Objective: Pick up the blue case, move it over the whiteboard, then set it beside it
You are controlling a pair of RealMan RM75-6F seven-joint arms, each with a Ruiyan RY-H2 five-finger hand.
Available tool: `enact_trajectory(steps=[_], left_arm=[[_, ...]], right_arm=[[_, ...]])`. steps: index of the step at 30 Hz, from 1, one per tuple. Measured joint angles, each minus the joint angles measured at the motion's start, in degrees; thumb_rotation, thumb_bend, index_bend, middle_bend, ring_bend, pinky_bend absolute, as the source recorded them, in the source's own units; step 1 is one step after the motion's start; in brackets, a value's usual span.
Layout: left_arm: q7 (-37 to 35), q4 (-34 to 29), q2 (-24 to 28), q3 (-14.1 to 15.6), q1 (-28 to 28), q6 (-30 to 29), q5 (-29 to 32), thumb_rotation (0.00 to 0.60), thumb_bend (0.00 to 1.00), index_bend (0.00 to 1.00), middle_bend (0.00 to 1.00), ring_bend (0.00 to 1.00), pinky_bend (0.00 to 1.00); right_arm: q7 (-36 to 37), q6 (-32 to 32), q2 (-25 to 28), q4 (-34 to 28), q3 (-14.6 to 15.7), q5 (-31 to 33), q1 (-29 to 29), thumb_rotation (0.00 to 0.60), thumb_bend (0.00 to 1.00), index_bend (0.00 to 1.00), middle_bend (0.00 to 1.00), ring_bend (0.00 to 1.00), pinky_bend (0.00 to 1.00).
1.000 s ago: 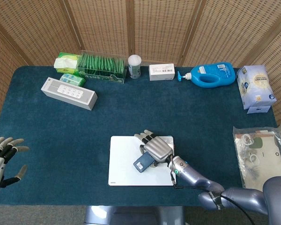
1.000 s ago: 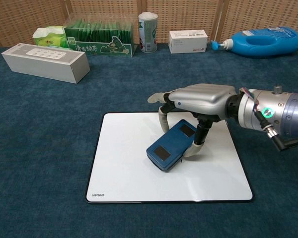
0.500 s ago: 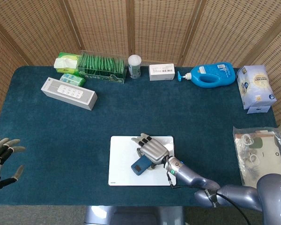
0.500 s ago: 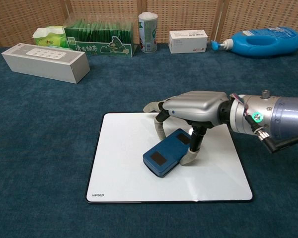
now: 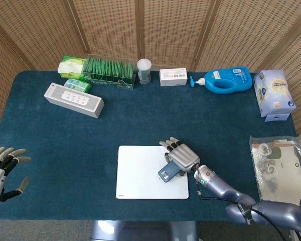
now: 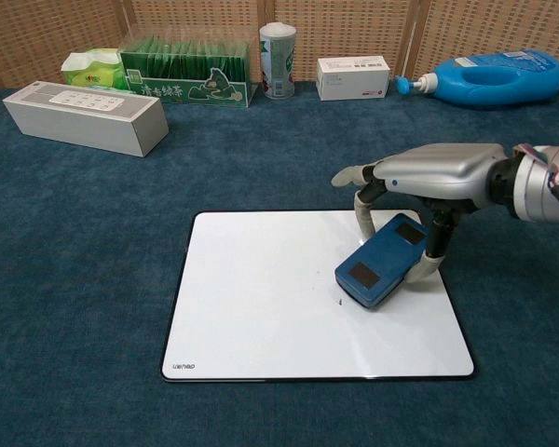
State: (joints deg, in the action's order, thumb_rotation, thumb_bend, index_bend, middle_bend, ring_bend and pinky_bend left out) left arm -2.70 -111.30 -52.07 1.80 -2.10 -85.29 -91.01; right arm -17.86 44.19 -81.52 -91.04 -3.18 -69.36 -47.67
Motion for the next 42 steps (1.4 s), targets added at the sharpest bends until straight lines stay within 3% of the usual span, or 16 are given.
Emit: enact_trajectory(steps=[7, 26, 42], left_arm=[[0.54, -0.23, -0.30, -0.10, -0.28, 0.35, 0.13, 0.600, 0.46, 0.29, 0.21, 0.13, 0.02], [-0.76, 0.67, 0.50, 0.02, 0.47, -0.43, 1.04, 0.600, 0.46, 0.29, 0.21, 0.13, 0.02], [-0.07, 0.22, -0.02, -0.08, -0.11, 0.05, 0.08, 0.600, 0.45, 0.29, 0.21, 0.13, 0.02]], right_arm=[[2.38, 1.06, 1.47, -1.50, -1.90, -0.41, -0.02, 0.600, 0.04, 0.65, 0.02, 0.00, 0.00], [-1.06, -4.28, -6.96, 2.73, -0.60, 3.06, -3.92, 0.600, 0.04, 0.65, 0.02, 0.00, 0.00], [-2.53, -1.35, -1.18, -0.43, 1.48, 5.48, -1.68, 0.600, 0.04, 0.65, 0.02, 0.00, 0.00]])
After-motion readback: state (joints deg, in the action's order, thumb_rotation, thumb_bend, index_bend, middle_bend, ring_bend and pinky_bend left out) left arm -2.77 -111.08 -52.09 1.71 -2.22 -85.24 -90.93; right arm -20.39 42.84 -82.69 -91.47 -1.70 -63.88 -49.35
